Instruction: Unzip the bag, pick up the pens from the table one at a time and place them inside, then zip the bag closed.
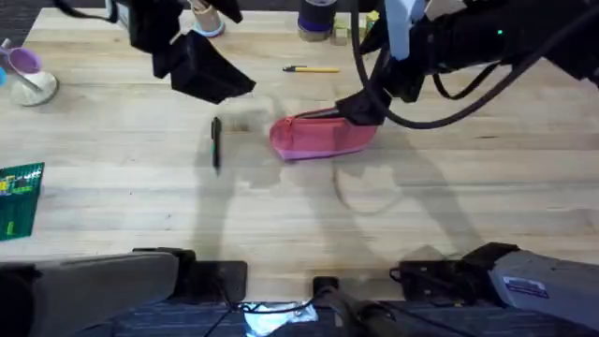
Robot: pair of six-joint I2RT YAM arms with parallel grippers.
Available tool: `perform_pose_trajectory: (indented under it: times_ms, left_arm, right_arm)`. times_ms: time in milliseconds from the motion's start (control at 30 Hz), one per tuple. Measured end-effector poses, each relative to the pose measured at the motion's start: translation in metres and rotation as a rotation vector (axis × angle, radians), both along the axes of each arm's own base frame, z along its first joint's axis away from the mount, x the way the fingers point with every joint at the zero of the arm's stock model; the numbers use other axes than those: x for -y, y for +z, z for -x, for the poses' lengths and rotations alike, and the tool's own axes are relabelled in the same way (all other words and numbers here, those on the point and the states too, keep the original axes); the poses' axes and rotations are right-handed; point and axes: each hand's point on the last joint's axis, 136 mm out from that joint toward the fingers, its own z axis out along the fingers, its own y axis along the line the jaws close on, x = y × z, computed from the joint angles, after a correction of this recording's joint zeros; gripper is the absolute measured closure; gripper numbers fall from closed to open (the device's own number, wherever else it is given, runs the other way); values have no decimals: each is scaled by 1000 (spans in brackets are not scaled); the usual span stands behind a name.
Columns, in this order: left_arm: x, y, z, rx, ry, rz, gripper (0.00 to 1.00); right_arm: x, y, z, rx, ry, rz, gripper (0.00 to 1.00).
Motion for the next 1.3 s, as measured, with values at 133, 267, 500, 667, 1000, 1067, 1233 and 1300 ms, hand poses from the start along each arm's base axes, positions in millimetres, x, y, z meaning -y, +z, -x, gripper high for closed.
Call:
perform_pose_trajectory:
  times_ms: [133, 267, 500, 667, 1000, 1067, 1233, 1300]
  left_arm:
    - [-5, -4, 2, -63, 108, -35, 6]
    - [1, -11, 6, -119, 146, -72, 6]
    - [7, -15, 9, -133, 152, -105, 6]
    - [5, -16, 9, -136, 167, -116, 6]
    - [4, -16, 8, -135, 169, -121, 5]
    - [4, -16, 8, -135, 169, -120, 5]
    - [4, -16, 8, -135, 169, -120, 5]
    - [4, -16, 8, -135, 169, -120, 5]
  right_arm:
    - [0, 1, 0, 5, 3, 1, 8]
    - [0, 1, 0, 2, 5, 4, 8]
    - [3, 5, 5, -19, 6, 18, 246]
    - [4, 6, 6, -22, 6, 21, 735]
    - [5, 3, 9, -16, 41, 48, 973]
    - [6, -3, 13, -44, 52, 69, 973]
    - [14, -21, 22, -148, 87, 162, 973]
    - [14, -24, 22, -174, 107, 191, 973]
